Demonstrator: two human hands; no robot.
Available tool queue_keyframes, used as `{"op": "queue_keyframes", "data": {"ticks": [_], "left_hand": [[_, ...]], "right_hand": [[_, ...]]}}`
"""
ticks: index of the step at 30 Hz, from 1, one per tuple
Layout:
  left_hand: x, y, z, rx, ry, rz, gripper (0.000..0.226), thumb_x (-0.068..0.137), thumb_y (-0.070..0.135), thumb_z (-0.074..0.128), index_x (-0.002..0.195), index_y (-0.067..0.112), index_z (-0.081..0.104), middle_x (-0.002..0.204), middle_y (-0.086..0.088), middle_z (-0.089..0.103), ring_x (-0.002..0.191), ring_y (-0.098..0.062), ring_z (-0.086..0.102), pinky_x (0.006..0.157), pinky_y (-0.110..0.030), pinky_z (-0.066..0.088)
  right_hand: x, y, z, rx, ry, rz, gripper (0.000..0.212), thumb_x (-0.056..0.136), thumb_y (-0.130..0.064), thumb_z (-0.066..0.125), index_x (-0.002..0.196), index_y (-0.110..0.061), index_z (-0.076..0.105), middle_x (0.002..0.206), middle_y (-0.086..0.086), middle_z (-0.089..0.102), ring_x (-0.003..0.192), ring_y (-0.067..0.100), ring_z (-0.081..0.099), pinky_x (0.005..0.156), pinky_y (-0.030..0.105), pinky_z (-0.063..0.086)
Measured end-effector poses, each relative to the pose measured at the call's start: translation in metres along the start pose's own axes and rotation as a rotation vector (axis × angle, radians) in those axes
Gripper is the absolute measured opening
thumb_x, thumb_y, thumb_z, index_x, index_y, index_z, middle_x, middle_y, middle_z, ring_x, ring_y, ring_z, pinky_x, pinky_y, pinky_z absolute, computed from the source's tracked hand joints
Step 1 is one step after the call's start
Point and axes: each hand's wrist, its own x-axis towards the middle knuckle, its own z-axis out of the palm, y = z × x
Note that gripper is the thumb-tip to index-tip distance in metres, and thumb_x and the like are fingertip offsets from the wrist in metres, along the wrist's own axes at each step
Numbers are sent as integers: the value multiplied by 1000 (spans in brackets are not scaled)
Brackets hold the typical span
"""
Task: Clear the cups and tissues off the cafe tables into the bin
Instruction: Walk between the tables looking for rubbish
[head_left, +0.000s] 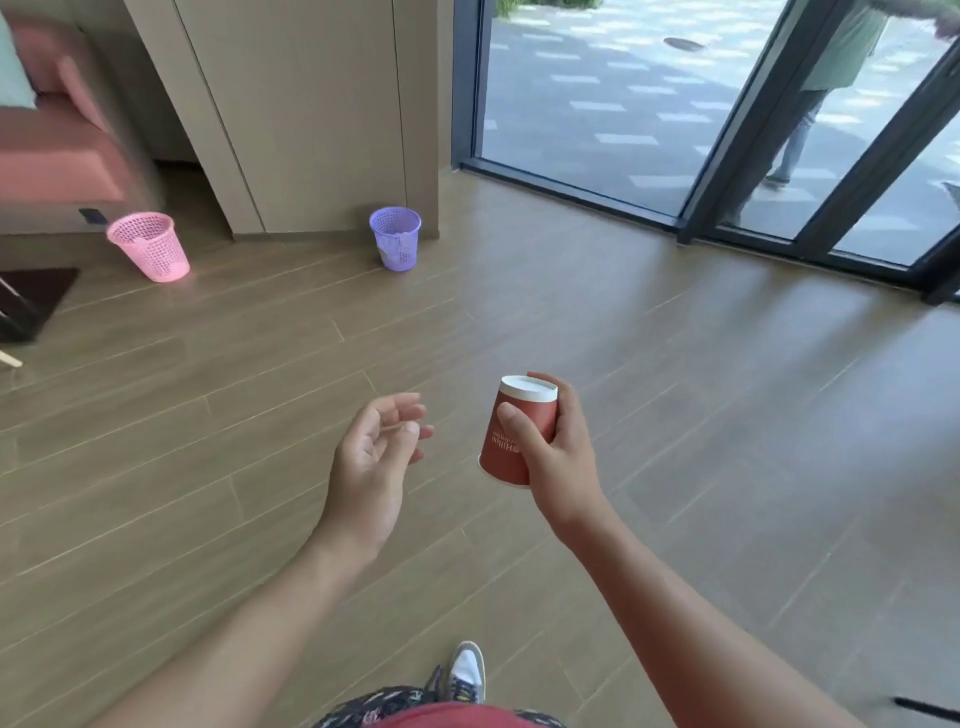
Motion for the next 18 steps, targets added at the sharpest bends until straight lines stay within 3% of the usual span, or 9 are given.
{"op": "queue_keyframes", "data": {"ticks": [4,7,14,18], "left_hand": [[85,3,14,-8,37,1,21,101,10,54,116,20,66,112,3,69,102,-20,70,91,-40,54],[149,4,21,-35,51,-5,24,91,21,57,114,21,66,109,5,70,99,-17,70,88,-36,55],[321,-10,13,-65,42,-7,25,88,24,56,111,23,67,109,5,71,96,-15,71,86,-34,55],[425,-1,-1,-57,26,-27,27,87,24,56,112,21,66,111,1,69,95,-14,70,86,-33,54]], "right_hand": [[88,-10,10,-16,-28,6,52,78,-48,74,126,-40,56,106,-23,67,98,5,68,89,45,63],[152,-13,21,-12,-27,16,57,75,-52,75,127,-38,57,112,-11,68,97,7,69,88,47,63],[310,-6,78,-37,-22,2,45,79,-43,72,121,-39,56,100,-28,68,92,-1,67,83,31,61],[405,-18,124,-34,-5,5,50,79,-46,74,125,-37,57,104,-23,68,95,2,68,85,33,61]]}}
